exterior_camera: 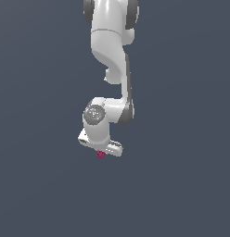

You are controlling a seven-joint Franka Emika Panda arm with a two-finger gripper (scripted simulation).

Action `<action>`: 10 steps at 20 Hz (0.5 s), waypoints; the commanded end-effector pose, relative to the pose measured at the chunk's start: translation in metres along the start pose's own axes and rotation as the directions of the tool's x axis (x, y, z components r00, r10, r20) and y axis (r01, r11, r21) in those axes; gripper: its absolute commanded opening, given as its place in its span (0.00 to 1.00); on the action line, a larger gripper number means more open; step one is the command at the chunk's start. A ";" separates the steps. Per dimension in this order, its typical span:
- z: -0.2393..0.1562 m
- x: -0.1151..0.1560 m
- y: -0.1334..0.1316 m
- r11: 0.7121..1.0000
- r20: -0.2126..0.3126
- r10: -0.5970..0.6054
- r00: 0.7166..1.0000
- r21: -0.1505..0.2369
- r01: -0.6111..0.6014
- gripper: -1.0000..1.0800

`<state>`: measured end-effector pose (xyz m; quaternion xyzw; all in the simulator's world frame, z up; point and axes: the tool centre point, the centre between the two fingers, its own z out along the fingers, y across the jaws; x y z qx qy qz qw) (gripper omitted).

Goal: Pick up the object and move it to a goal position.

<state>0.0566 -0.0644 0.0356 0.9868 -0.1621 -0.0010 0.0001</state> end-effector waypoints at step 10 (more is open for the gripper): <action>-0.108 0.005 -0.004 1.000 -0.002 0.001 1.000 0.001 -0.001 0.00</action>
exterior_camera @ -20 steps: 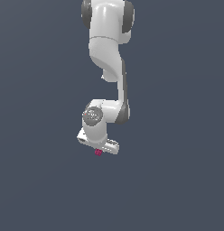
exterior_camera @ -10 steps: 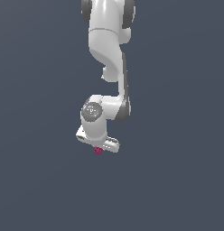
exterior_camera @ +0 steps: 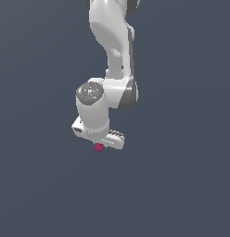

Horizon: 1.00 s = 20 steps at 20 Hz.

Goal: Pick up the object and move it to a goal position.

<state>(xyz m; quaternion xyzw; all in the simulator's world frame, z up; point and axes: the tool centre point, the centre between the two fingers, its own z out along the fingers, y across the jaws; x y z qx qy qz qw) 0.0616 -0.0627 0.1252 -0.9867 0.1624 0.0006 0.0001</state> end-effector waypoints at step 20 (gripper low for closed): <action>-0.181 0.013 -0.008 1.000 -0.001 0.000 1.000 0.000 0.000 0.00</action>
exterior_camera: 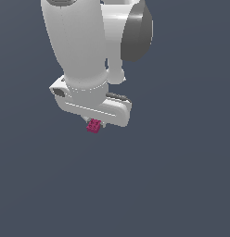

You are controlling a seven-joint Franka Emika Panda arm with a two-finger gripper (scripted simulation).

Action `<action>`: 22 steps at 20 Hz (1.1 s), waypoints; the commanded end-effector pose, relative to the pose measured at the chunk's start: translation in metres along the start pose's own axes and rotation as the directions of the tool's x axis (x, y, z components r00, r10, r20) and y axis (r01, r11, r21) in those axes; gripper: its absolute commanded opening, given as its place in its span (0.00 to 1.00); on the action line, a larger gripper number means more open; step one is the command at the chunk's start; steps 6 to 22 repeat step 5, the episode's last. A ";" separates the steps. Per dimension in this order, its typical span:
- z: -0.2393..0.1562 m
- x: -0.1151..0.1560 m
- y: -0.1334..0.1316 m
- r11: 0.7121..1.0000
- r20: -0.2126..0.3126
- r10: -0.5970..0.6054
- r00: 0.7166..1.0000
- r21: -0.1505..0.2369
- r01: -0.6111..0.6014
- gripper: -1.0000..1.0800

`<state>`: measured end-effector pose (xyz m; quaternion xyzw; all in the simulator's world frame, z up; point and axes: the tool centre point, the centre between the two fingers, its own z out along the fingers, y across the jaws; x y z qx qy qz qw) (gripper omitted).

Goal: Pick up the object and move it to a goal position.

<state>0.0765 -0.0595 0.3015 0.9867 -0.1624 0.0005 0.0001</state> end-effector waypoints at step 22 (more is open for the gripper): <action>-0.011 0.001 -0.001 1.000 0.001 0.000 1.000 0.000 0.000 0.00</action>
